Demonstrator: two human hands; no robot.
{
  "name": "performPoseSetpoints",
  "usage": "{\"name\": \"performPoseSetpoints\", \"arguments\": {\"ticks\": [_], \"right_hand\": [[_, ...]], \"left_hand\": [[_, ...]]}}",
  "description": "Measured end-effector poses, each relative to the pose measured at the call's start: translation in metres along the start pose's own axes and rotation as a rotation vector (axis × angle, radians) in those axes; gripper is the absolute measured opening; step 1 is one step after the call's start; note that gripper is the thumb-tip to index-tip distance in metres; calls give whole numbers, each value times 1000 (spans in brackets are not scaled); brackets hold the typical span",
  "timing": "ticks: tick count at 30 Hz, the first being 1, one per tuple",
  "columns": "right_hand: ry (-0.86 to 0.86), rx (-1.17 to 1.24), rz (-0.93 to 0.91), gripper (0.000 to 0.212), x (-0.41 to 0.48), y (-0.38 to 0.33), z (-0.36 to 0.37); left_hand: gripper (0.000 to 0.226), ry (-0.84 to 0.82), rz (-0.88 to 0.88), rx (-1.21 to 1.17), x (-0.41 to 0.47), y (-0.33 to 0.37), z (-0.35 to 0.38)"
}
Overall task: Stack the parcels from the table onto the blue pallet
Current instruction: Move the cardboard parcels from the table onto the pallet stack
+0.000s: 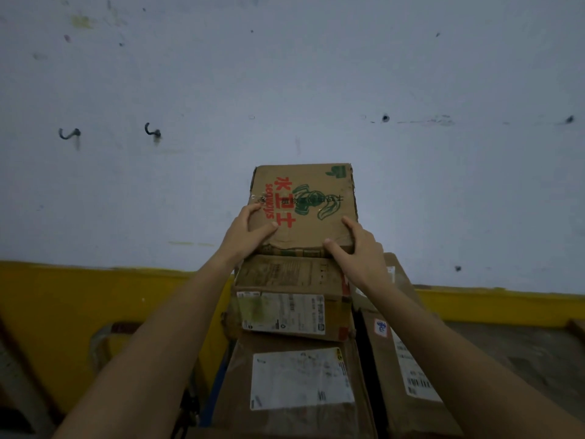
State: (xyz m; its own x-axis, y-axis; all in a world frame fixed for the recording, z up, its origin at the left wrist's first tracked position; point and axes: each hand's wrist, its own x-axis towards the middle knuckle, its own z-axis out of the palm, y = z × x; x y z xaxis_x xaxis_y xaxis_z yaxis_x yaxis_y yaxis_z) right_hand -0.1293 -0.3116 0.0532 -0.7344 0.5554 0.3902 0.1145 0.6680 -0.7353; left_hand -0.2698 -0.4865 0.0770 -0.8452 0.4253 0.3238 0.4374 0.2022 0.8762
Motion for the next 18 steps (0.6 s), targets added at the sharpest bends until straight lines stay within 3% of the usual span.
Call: {"name": "performPoseSetpoints", "arguments": {"ticks": [10, 18], "right_hand": [[-184, 82, 177, 69, -4, 7, 7], [-201, 55, 198, 74, -2, 6, 8]], "left_hand": [[74, -54, -50, 243, -5, -15, 7], [77, -82, -96, 398, -5, -14, 6]]}}
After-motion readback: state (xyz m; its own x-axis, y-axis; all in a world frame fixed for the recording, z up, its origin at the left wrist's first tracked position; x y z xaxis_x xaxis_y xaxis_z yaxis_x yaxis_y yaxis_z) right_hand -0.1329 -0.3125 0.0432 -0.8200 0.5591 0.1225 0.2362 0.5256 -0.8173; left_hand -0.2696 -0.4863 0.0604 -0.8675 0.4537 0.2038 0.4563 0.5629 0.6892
